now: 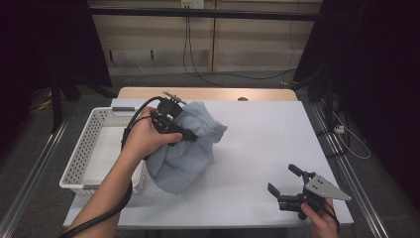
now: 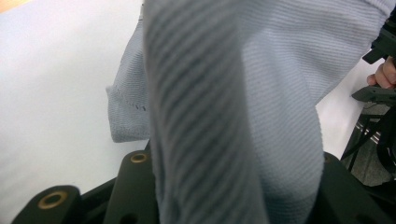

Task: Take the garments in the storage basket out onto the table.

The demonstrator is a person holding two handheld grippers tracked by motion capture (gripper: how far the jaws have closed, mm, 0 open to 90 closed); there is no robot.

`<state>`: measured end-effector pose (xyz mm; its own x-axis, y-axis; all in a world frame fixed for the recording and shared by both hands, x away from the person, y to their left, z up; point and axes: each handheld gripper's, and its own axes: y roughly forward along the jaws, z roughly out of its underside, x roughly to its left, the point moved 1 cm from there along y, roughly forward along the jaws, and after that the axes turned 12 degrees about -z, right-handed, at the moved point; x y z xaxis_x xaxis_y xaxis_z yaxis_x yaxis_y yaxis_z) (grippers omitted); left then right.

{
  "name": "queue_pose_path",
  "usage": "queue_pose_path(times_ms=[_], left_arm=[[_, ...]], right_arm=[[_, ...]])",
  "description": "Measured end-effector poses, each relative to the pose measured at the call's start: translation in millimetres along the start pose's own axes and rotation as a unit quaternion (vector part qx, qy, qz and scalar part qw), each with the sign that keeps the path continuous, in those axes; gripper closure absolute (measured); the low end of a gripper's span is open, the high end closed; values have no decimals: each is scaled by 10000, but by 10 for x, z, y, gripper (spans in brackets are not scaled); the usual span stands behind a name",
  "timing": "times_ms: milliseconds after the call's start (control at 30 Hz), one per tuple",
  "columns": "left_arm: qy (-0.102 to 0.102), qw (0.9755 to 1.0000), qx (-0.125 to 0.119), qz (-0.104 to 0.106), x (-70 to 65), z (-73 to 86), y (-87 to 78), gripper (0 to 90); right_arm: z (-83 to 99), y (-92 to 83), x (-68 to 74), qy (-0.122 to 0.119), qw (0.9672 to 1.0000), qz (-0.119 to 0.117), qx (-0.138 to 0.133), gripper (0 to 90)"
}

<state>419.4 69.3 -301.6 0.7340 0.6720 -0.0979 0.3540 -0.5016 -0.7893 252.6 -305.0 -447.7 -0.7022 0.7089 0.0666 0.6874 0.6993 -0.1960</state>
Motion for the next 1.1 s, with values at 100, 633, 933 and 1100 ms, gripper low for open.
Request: queue_pose_path(times_ms=[100, 633, 933, 1100], left_arm=[[48, 10000, 11, 2, -12, 27, 57, 568], [87, 9997, -210, 50, -149, 67, 311, 562], [111, 9987, -504, 53, -201, 10, 352, 557], [170, 9983, -562, 59, -216, 12, 470, 535]], right_arm=[[0, 3, 2, -5, 10000, -5, -1, 16], [-2, 2, 3, -15, 10000, -8, -1, 16], [-2, 3, 1, -16, 10000, -8, -1, 16], [-3, 4, 4, -24, 10000, -13, -2, 16]])
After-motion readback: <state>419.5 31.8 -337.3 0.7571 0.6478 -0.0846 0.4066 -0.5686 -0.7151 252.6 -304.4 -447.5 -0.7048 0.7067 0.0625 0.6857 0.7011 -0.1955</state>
